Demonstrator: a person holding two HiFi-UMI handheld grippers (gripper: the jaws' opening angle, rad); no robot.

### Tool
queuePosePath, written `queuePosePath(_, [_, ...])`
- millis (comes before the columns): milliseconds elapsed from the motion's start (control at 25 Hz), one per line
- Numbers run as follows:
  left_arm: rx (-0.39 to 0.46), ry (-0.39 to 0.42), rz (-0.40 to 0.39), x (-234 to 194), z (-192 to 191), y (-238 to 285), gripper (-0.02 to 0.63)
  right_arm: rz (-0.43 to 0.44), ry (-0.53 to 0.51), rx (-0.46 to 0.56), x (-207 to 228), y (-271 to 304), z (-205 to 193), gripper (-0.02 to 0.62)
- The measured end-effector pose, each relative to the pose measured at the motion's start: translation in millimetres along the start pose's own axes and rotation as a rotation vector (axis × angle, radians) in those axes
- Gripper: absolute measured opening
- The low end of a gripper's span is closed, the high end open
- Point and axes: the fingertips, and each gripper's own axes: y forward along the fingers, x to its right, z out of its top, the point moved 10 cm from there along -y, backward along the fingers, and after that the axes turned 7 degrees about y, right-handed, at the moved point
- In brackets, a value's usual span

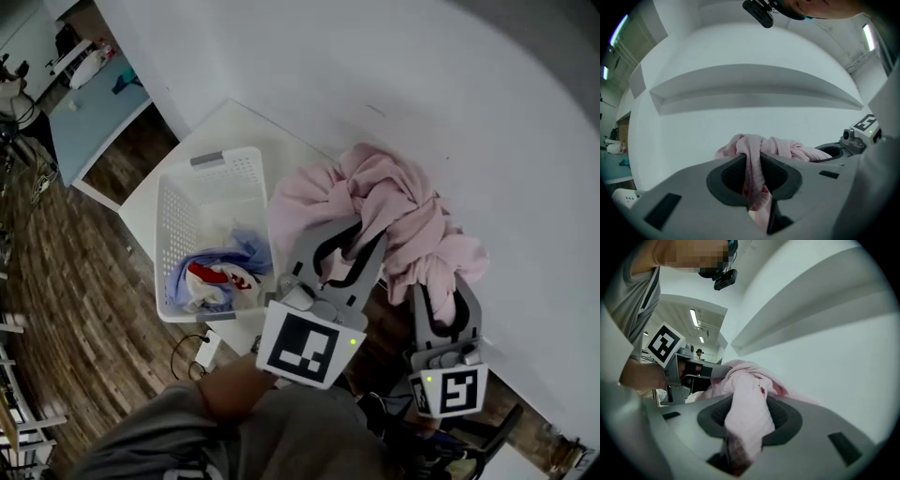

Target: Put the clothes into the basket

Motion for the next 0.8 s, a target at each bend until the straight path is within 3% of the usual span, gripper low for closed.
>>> queuePosePath(120, [0.045,0.002,0.055,-30.0,19.0,-36.2,0.077,0.04,-0.042,0.035,-36.1,12.8,29.3,0.146])
queuePosePath(320, [0.053,0.037,0.166,-79.7,21.0,-105.2,0.077,0.144,-0.048,0.05,-104.9,43.1,41.6,0.147])
queuePosePath(560, [-0.07,0.007,0.319,-132.6,-8.7,-178.6,0.081,0.303,-0.066,-0.007,-183.9,90.3,33.5,0.152])
queuePosePath(800, [-0.215,-0.04,0.351,-152.2,-66.2,-202.2,0.094,0.366,-0.083,-0.13,-217.5,117.9,5.5,0.167])
